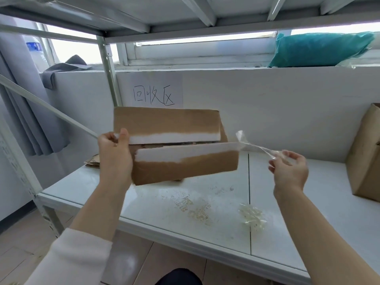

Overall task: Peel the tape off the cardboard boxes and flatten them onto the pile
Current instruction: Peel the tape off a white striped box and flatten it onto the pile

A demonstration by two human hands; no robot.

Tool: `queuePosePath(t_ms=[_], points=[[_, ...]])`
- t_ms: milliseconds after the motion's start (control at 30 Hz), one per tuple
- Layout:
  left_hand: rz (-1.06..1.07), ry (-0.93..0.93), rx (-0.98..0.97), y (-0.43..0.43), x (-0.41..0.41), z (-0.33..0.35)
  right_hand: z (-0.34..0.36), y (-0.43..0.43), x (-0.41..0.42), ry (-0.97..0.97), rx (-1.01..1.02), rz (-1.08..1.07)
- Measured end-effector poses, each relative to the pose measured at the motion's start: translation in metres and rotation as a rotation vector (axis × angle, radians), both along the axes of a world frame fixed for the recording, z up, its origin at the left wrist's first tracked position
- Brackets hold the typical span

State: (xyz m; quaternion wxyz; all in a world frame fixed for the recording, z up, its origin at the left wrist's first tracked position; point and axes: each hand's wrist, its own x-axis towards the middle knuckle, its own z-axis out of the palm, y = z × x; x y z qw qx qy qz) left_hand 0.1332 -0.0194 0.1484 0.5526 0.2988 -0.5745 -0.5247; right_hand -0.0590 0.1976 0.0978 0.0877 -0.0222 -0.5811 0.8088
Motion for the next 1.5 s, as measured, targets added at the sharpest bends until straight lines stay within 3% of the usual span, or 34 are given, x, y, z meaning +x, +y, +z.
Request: queuePosePath(t_ms=[100,167,233,333,367,433,633,700,800,1033,1133,1233,1367,1500], points=[[0.017,0.054,0.048,-0.02,0.006,-0.003,-0.015,0.024,-0.015,-0.004,0.02,-0.128],[0.025,0.077,0.06,-0.026,0.009,-0.004,-0.026,0.037,-0.017,0.055,0.167,-0.178],[0.027,0.112,0.072,-0.029,0.009,-0.004,-0.041,0.044,-0.01,0.302,0.518,-0.236],[0.028,0.172,0.09,-0.026,0.003,-0.002,-0.078,0.047,0.007,0.881,1.159,-0.209],[0.029,0.179,0.094,-0.024,0.001,-0.002,-0.094,0.047,0.01,0.995,1.312,-0.142],[0.033,0.18,0.105,-0.017,-0.004,-0.004,-0.121,0.045,0.017,1.044,1.466,0.043],[-0.011,0.197,0.12,0.007,-0.016,-0.007,-0.135,0.046,0.026,0.812,1.525,0.235],[-0.018,0.19,0.122,0.012,-0.019,-0.008,-0.127,0.051,0.022,0.681,1.565,0.437],[-0.025,0.184,0.132,0.016,-0.023,-0.01,-0.119,0.054,0.021,0.354,1.413,0.77],[-0.032,0.136,0.127,0.019,-0.028,-0.012,-0.106,0.064,0.017,-0.016,0.97,0.99],[-0.043,0.122,0.128,0.02,-0.03,-0.013,-0.1,0.065,0.02,-0.066,0.861,0.933],[-0.055,0.126,0.14,0.019,-0.031,-0.015,-0.101,0.064,0.019,0.072,0.788,0.631],[-0.072,0.125,0.153,0.019,-0.033,-0.017,-0.105,0.061,0.022,0.256,0.904,0.265],[-0.089,0.133,0.143,0.022,-0.034,-0.019,-0.102,0.051,0.027,0.476,1.065,0.196]])
